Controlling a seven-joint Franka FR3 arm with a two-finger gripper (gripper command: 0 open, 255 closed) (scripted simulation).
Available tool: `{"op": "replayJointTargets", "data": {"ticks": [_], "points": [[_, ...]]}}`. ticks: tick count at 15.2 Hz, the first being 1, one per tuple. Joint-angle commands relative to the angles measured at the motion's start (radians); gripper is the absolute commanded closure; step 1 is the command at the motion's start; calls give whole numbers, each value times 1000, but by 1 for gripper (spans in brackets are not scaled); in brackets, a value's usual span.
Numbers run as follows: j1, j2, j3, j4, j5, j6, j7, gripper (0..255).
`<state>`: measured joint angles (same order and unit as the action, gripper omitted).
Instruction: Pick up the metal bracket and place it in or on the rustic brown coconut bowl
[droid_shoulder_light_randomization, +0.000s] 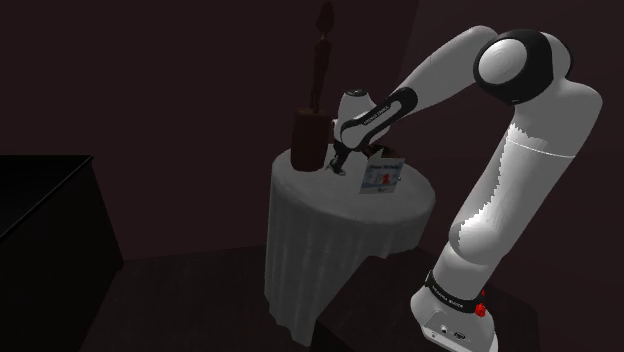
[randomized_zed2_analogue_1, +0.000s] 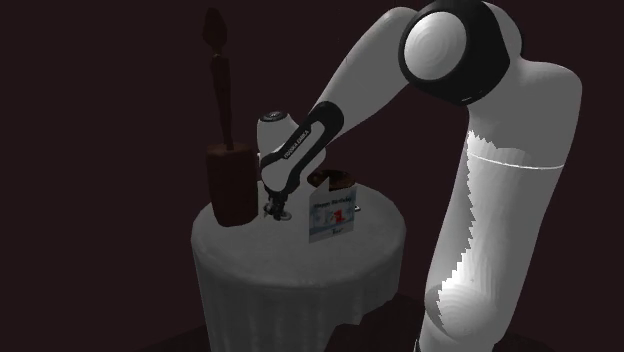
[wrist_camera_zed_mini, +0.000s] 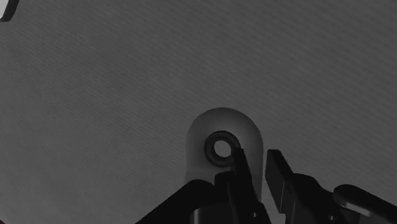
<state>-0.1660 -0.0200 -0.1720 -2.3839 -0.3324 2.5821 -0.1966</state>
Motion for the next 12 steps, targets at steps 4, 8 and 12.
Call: {"op": "replayJointTargets", "data": {"ticks": [4, 8, 12], "points": [[0, 0, 0, 0, 0, 0, 0, 255], [0, 0, 0, 0, 0, 0, 0, 0], [-65, 166, -48, 364, 499, -400, -528, 0]]}}
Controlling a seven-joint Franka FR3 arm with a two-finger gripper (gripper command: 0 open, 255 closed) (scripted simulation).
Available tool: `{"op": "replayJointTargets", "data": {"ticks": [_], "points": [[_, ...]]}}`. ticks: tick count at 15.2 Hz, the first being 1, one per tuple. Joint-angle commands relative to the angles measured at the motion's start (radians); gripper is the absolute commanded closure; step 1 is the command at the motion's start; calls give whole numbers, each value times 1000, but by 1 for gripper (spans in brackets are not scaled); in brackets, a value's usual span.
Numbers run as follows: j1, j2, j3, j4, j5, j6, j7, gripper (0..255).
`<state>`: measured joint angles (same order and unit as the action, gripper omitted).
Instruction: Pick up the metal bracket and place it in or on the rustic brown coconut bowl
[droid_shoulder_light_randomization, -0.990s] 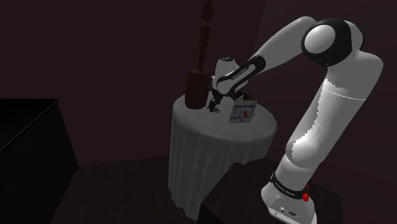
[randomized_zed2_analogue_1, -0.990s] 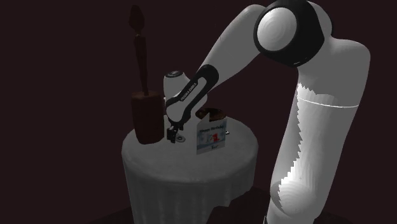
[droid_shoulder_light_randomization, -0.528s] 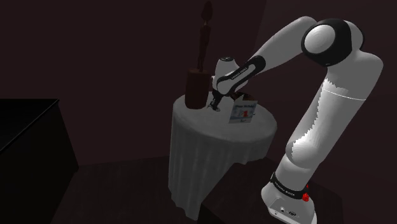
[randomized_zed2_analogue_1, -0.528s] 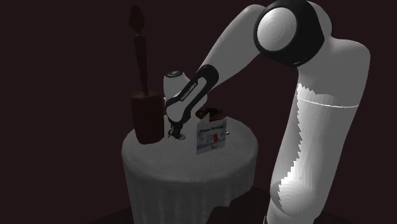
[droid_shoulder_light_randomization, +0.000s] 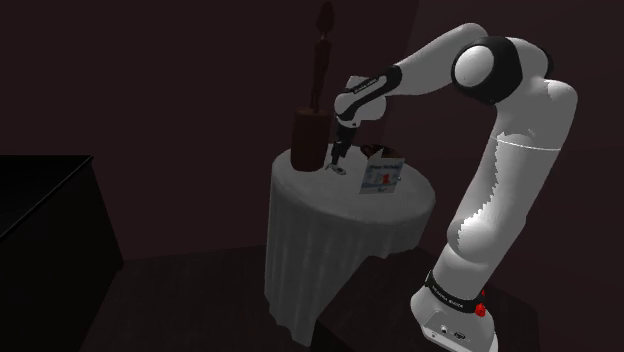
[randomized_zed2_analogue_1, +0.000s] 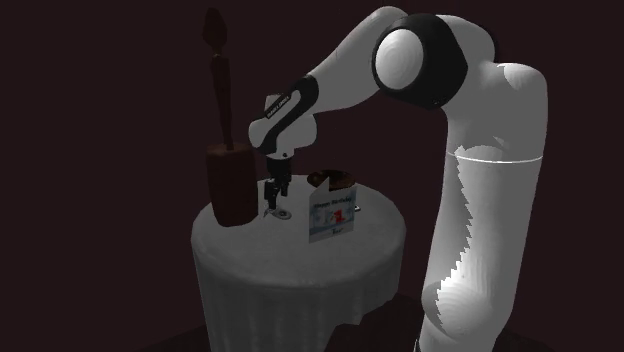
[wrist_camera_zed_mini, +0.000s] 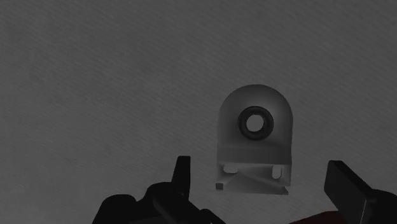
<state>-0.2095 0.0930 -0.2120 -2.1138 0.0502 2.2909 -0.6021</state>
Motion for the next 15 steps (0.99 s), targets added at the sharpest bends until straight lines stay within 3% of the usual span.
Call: {"op": "replayJointTargets", "data": {"ticks": [1, 8, 15], "points": [[-28, 60, 0, 88, 118, -97, -124, 0], [-30, 107, 10, 57, 139, -19, -137, 0], [-29, 107, 10, 57, 139, -19, -137, 0]]}}
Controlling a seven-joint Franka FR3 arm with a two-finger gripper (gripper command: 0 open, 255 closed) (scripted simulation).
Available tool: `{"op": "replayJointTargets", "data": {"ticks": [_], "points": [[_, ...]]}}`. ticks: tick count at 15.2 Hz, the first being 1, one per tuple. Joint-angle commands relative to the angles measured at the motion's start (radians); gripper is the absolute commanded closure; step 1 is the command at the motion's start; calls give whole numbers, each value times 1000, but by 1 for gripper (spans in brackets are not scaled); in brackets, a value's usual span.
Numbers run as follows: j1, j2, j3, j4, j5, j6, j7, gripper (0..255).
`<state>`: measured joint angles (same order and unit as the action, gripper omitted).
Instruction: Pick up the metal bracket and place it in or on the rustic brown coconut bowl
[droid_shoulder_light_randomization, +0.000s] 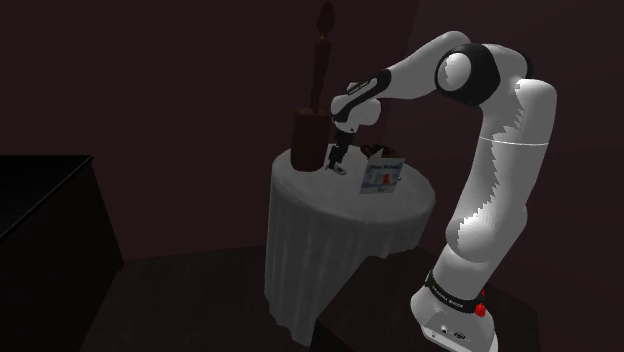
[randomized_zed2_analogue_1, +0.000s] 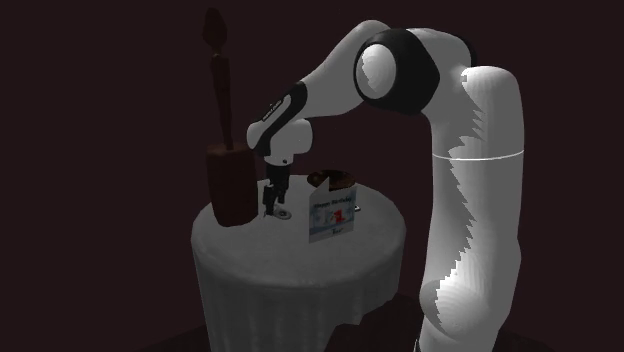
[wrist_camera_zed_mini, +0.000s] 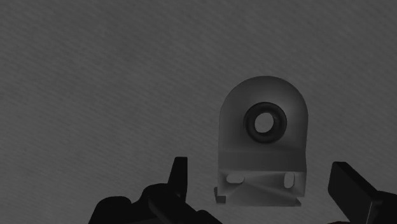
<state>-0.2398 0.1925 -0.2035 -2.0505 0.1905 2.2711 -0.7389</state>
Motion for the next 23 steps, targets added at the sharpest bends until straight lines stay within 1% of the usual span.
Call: {"op": "replayJointTargets", "data": {"ticks": [1, 10, 23], "points": [[1, 11, 1, -2, -1, -1, 0, 255], [1, 8, 1, -6, -1, 1, 0, 255], [5, -74, -7, 72, -39, -156, 37, 255]]}}
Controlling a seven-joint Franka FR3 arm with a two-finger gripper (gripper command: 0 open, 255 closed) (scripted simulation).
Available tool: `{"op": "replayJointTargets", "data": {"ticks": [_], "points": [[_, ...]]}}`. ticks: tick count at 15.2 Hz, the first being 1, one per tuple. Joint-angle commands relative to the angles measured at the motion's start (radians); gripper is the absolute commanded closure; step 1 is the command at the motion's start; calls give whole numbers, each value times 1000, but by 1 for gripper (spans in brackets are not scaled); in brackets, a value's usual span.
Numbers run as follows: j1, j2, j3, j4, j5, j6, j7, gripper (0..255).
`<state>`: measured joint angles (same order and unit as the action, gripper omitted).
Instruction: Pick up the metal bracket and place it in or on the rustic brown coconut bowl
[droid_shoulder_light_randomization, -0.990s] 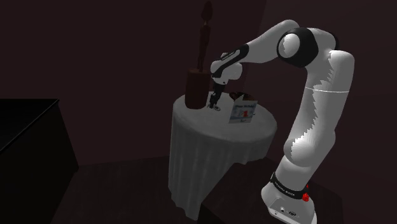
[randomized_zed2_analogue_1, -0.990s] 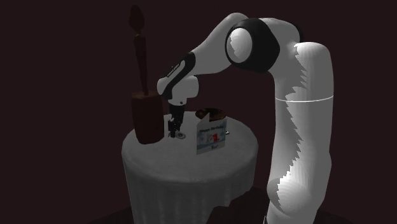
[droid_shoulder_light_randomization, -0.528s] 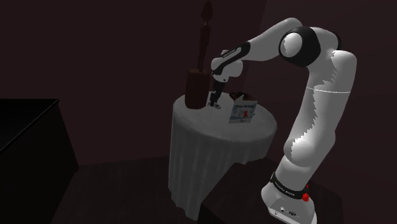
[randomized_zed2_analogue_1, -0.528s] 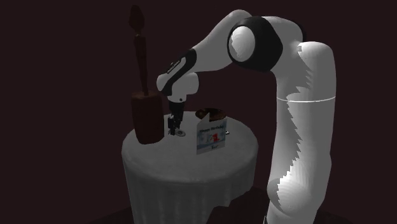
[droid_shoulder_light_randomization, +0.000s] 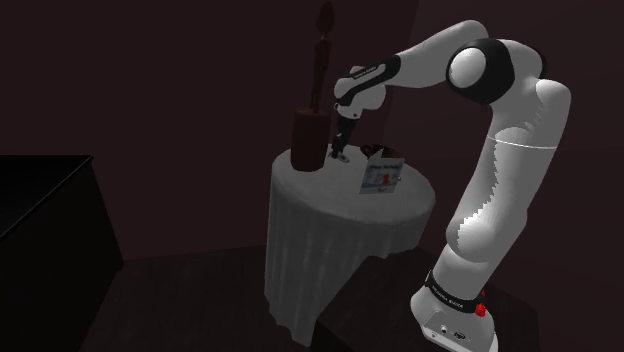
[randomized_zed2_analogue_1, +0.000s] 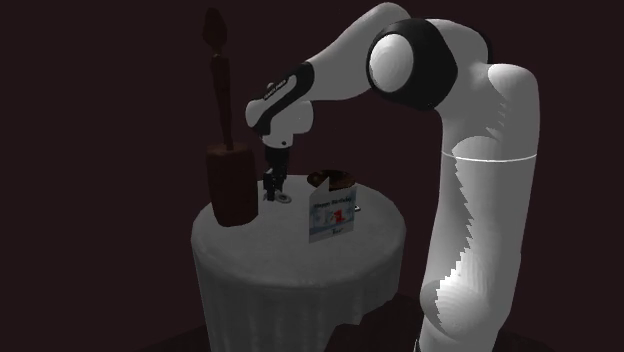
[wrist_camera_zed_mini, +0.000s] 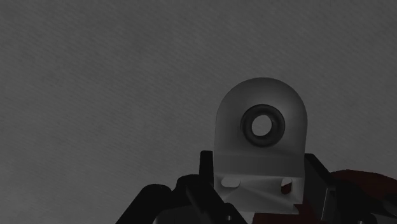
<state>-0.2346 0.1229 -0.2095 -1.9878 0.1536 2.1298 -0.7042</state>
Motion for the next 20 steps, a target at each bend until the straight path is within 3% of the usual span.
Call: {"op": "replayJointTargets", "data": {"ticks": [1, 10, 20], "points": [[0, -10, -1, 17, -5, -27, 5, 255], [0, -45, -3, 94, -21, -137, 24, 255], [-137, 73, -98, 254, 24, -213, -213, 255]]}}
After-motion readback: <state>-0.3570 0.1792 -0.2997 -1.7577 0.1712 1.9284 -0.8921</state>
